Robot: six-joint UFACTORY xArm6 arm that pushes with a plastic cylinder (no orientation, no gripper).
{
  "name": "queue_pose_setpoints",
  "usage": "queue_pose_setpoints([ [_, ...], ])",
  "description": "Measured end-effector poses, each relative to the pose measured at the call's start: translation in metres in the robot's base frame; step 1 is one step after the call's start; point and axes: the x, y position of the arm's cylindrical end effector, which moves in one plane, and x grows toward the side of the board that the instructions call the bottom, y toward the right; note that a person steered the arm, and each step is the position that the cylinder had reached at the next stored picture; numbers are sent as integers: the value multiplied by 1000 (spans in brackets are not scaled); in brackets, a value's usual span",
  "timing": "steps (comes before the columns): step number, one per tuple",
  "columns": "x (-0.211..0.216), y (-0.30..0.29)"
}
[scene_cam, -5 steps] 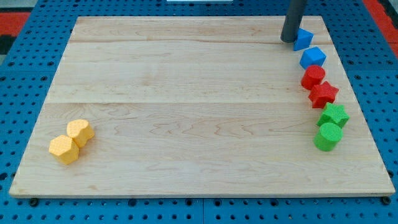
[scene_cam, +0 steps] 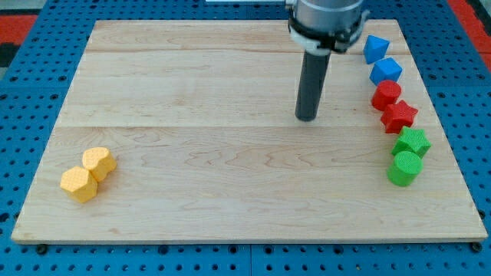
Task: Push the green circle slightly towards right
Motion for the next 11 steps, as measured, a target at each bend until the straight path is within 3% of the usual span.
queue_pose_setpoints([
  [1,6,7],
  [2,17,52],
  [5,77,83],
  [11,95,112],
])
